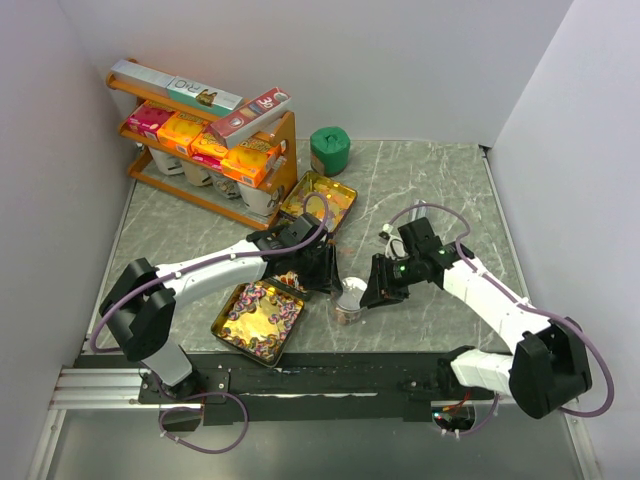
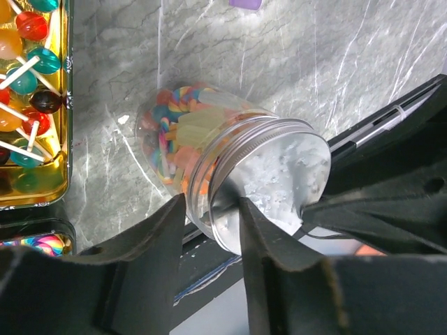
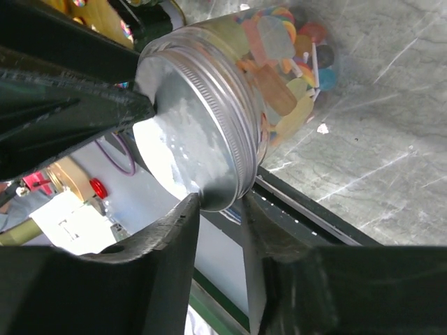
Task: Pack the candies
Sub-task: Close the bottle lid on the packing bottle.
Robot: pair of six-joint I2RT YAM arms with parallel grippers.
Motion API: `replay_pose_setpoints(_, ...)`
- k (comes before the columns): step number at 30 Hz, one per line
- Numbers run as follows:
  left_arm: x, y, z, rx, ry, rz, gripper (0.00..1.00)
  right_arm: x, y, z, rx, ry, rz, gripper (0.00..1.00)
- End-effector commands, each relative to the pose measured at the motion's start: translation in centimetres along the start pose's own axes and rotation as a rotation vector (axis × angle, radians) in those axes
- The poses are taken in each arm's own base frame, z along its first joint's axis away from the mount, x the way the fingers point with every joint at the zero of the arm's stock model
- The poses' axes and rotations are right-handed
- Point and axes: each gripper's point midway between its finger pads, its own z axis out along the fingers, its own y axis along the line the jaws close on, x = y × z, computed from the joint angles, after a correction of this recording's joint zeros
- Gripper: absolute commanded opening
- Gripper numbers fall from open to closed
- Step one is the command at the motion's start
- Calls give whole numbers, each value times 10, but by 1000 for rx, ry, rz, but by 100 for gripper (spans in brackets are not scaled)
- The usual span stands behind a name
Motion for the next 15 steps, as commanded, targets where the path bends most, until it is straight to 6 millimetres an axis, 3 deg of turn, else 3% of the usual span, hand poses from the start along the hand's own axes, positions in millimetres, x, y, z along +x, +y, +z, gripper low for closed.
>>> replay_pose_setpoints(1, -3, -6, -1, 13, -18, 43, 45, -15, 6, 6, -28, -37, -31, 34)
replay_pose_setpoints(9, 0, -5, 1, 25, -8, 43, 56, -8, 0, 18, -38, 34, 6, 32)
replay_pose_setpoints(13, -1, -6, 1, 24, -13, 47, 54, -5, -2, 21, -39, 40, 17, 35)
replay_pose_setpoints(15, -1, -5, 1, 24, -11, 46, 49, -8, -1, 20, -43, 28, 13, 36)
